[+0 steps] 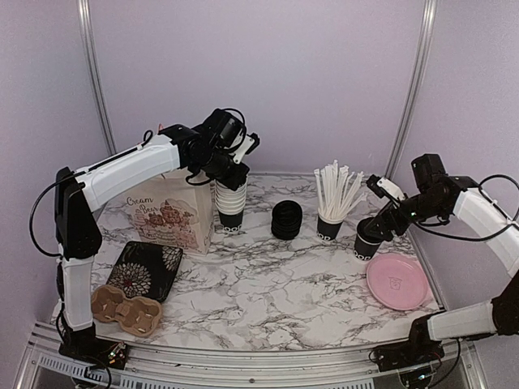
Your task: Pack the takeout coffee
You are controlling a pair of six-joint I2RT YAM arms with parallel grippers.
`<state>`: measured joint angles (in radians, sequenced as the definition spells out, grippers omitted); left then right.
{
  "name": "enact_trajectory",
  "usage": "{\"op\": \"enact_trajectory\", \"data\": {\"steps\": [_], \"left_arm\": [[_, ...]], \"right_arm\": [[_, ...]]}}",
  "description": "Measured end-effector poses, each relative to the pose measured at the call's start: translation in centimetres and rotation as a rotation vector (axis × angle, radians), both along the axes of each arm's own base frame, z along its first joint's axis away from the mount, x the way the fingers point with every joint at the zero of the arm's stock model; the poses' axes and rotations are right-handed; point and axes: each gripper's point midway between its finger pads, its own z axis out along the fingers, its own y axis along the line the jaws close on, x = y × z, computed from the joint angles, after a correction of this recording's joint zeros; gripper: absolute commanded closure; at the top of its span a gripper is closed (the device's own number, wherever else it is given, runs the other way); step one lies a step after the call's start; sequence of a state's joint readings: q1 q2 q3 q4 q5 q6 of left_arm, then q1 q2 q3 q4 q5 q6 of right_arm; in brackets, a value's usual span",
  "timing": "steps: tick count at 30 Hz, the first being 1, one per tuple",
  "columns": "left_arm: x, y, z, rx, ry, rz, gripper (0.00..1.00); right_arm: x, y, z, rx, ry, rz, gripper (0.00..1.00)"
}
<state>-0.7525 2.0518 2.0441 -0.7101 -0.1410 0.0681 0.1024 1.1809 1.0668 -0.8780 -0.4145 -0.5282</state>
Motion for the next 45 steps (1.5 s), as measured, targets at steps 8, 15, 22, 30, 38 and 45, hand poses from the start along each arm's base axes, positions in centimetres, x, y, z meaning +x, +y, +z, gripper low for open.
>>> {"op": "enact_trajectory", "data": {"steps": [8,15,22,30,38,45], "left_arm": [[0.4,0.1,-1.2,0.015,0.021,0.010,0.85],[1.1,0.5,-1.1,0.003,0.024,0.033,0.91],[1.2,0.5,-0.8,-0.002,0.024,0.038,1.00],[1.5,0.2,0.1,-0.003,0.005,0.025,1.00],[2.4,-0.3,3.3,-0.022,-0.078,0.003,1.00],[3.1,-0.1,1.7,0.070,-0.105,-0.008,1.00]], "right_arm": [[0.1,0.1,-0.2,0.005,0.003,0.003,0.17],[0.1,0.1,-0.6,0.005,0.013,0.004,0.17],[0.2,0.2,-0.6,0.008,0.009,0.005,0.17],[0.2,0.2,-1.1,0.008,0.013,0.006,0.18],[0.2,0.2,-1.1,0.009,0.014,0.006,0.18],[0.0,0.5,-1.0,0.026,0.016,0.018,0.18]]}}
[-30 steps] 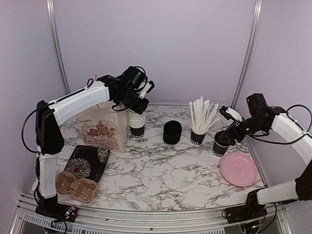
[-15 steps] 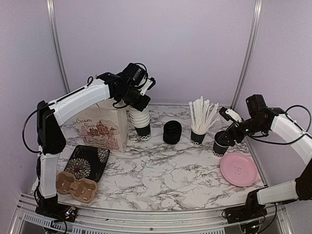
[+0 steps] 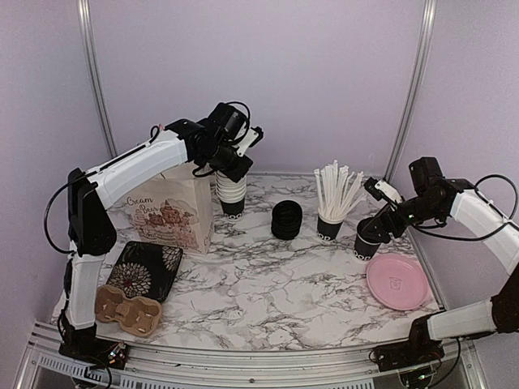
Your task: Pack the takeout coffee
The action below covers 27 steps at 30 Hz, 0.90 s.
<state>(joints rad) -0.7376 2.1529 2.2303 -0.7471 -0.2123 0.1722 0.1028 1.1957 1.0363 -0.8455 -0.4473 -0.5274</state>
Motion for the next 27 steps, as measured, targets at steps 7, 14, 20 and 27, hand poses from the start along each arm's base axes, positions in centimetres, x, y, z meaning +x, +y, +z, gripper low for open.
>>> {"op": "enact_trajectory", "data": {"steps": [7,14,20,27], "left_arm": [[0.8,-0.8,-0.9,-0.011,0.021,-0.005,1.00],[1.4,0.2,0.2,0.092,-0.075,0.049,1.00],[0.9,-0.7,-0.2,0.024,-0.020,0.006,1.00],[1.3,0.3,0.1,0.089,-0.072,0.061,1.00]], "right_arm": [[0.0,0.2,0.2,0.013,-0.001,0.008,0.18],[0.0,0.2,0.2,0.014,-0.002,0.009,0.18],[0.0,0.4,0.1,0.021,0.007,0.013,0.18],[0.0,0.4,0.0,0.022,0.009,0.014,0.18]]}}
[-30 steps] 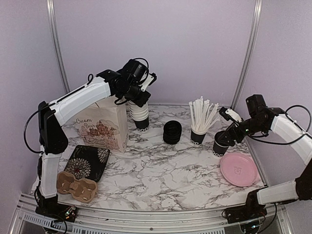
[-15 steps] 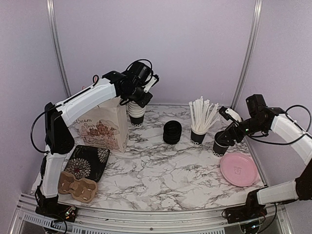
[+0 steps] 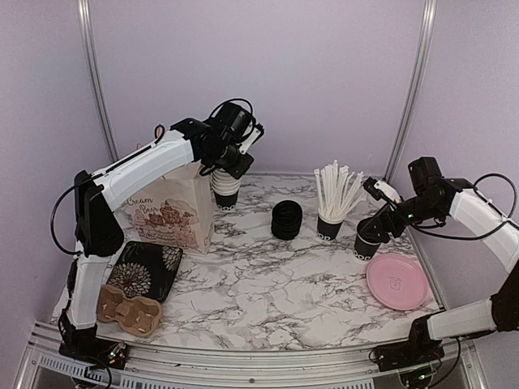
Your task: Pack the takeout coffee
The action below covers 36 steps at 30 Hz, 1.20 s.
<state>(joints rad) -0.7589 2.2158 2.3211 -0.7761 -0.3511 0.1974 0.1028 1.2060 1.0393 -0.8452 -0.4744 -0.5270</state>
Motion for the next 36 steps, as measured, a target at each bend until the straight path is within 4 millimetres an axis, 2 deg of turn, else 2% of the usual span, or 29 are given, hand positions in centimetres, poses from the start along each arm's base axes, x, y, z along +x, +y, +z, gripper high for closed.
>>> {"op": "enact_trajectory", "data": {"steps": [3,9,13,17,19,27,30,36], "left_arm": [[0.1,0.3,0.2,0.010,-0.013,0.023,1.00],[-0.1,-0.7,-0.1,-0.156,0.093,-0.007,1.00],[0.4,-0.1,1.1,-0.060,-0.011,0.036,1.00],[-0.4,-0.9,1.7,-0.029,-0.052,0.046,1.00],[-0.7,-1.5,1.7,-0.088,-0.018,0.037,1.00],[1.2,0.4,2.6,-0.202,0.016,0.108,1.00],[1.6,1.5,3.0,-0.114,-0.051,0.146,1.00],[-0.1,-0.8,3.3,-0.059,-0.085,0.085,1.00]], "right_arm": [[0.0,0.0,0.0,0.000,0.000,0.000,0.18],[-0.1,0.2,0.1,0.010,0.001,0.005,0.18],[-0.1,0.2,0.1,0.012,0.001,0.007,0.18],[-0.1,0.2,0.1,0.013,0.001,0.007,0.18],[-0.1,0.2,0.1,0.013,0.002,0.007,0.18],[-0.1,0.2,0.1,0.014,0.002,0.006,0.18],[-0.1,0.2,0.1,0.014,0.003,0.005,0.18],[-0.1,0.2,0.1,0.014,0.003,0.006,0.18]]}}
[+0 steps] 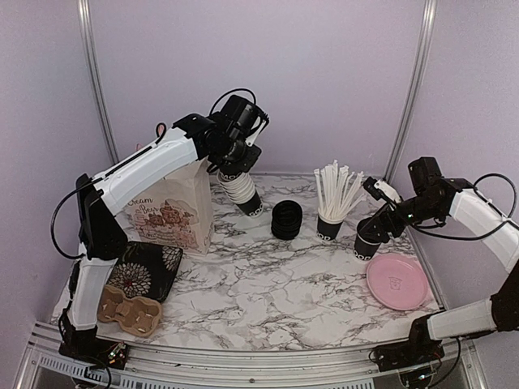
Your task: Pack the takeout coffee
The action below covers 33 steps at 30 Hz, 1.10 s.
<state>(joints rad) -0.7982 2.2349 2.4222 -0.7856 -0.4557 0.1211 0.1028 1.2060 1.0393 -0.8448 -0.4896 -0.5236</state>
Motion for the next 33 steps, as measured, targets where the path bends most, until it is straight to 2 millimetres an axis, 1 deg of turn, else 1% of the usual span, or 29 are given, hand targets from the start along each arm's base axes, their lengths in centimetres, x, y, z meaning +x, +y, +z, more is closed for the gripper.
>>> {"op": "enact_trajectory", "data": {"steps": [3,11,16,20,27,33], "left_arm": [[-0.2,-0.6,0.1,-0.005,-0.003,-0.019,1.00],[0.4,-0.7,0.4,-0.037,-0.014,-0.029,1.00],[0.9,-1.9,0.3,-0.077,-0.034,-0.059,1.00],[0.9,-2.9,0.8,-0.122,-0.042,-0.089,1.00],[0.7,-3.9,1.2,-0.182,-0.031,-0.117,1.00],[0.5,-4.2,1.4,-0.209,-0.022,-0.127,1.00]], "right_arm": [[0.0,0.0,0.0,0.000,0.000,0.000,0.18],[0.1,0.0,0.0,0.000,-0.003,0.000,0.18],[0.2,0.0,0.1,0.001,-0.011,0.000,0.18],[0.3,0.0,0.1,0.001,-0.014,0.000,0.18],[0.3,0.0,0.1,0.002,-0.017,0.000,0.18],[0.3,0.0,0.1,0.002,-0.018,0.000,0.18]]}}
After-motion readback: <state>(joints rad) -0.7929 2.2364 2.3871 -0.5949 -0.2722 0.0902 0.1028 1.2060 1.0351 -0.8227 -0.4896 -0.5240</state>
